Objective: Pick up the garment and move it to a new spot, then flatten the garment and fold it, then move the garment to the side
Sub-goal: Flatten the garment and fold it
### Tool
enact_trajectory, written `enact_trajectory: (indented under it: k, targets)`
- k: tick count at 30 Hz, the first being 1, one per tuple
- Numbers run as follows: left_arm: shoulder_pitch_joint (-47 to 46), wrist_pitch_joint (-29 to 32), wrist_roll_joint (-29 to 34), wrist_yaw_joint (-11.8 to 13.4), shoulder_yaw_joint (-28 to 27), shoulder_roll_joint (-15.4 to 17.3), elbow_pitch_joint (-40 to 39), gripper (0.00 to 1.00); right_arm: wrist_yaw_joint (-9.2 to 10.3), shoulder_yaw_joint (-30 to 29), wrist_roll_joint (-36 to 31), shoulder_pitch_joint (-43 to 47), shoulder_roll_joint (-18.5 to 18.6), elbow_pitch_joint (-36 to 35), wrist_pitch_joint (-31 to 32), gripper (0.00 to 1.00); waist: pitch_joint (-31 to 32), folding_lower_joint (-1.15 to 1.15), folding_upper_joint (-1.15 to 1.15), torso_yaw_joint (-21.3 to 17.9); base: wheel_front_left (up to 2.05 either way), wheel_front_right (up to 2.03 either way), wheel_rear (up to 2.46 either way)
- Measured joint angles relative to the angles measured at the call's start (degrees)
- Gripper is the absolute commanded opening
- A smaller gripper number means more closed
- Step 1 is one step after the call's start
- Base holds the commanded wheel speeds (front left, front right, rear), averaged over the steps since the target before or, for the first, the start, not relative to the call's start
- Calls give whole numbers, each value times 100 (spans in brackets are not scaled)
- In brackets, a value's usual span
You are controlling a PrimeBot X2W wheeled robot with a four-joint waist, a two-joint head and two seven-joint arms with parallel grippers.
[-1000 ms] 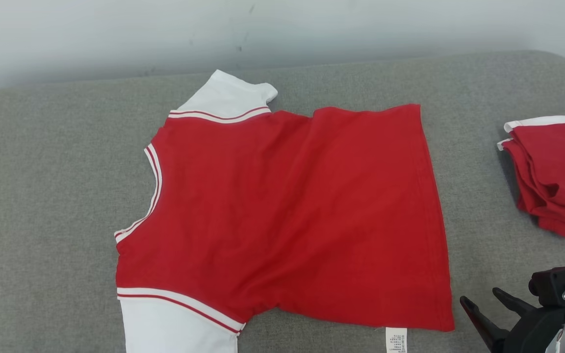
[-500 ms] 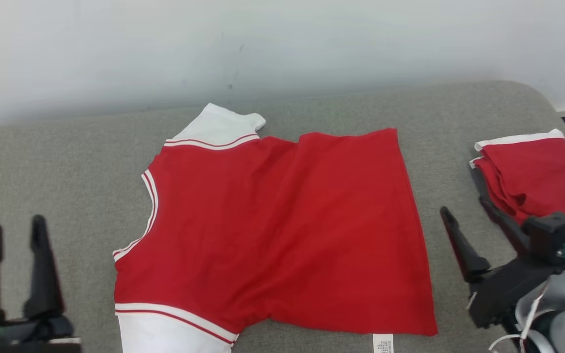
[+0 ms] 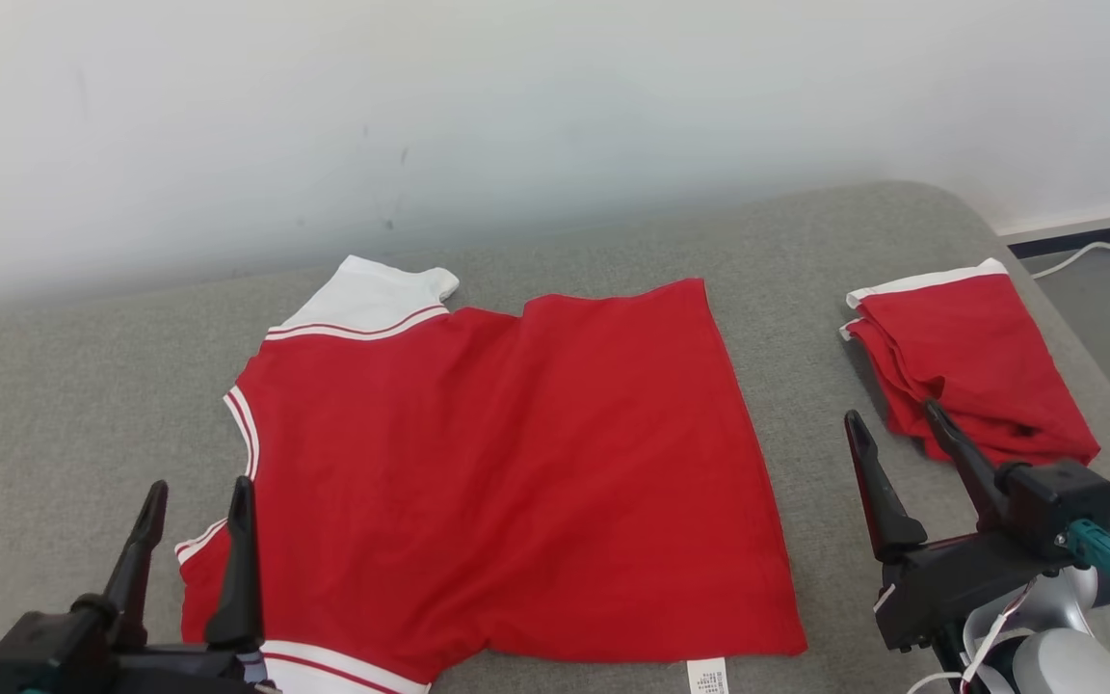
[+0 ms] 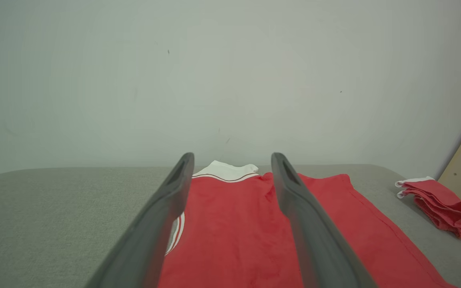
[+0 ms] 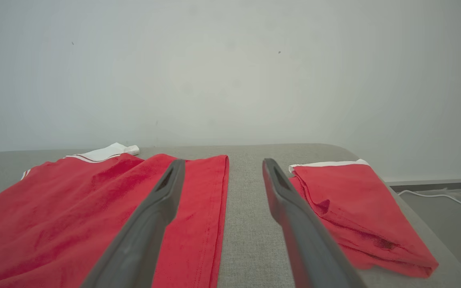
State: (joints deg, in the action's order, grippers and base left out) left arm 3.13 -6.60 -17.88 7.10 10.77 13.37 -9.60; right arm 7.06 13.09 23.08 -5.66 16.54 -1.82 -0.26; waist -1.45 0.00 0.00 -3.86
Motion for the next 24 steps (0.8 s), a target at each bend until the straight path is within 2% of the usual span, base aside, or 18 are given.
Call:
enact_trajectory:
  k: [13, 24]
  targets:
    - [-126, -108, 155, 0, -26, -145, 563, 100, 0, -65, -96, 53, -24, 332, -558, 100, 107, 0, 0, -24, 0, 0, 0]
    - [-18, -43, 175, 0, -53, -169, 660, 100, 0, -8, -124, 103, -36, 368, -790, 100, 55, 0, 0, 42, 0, 0, 0]
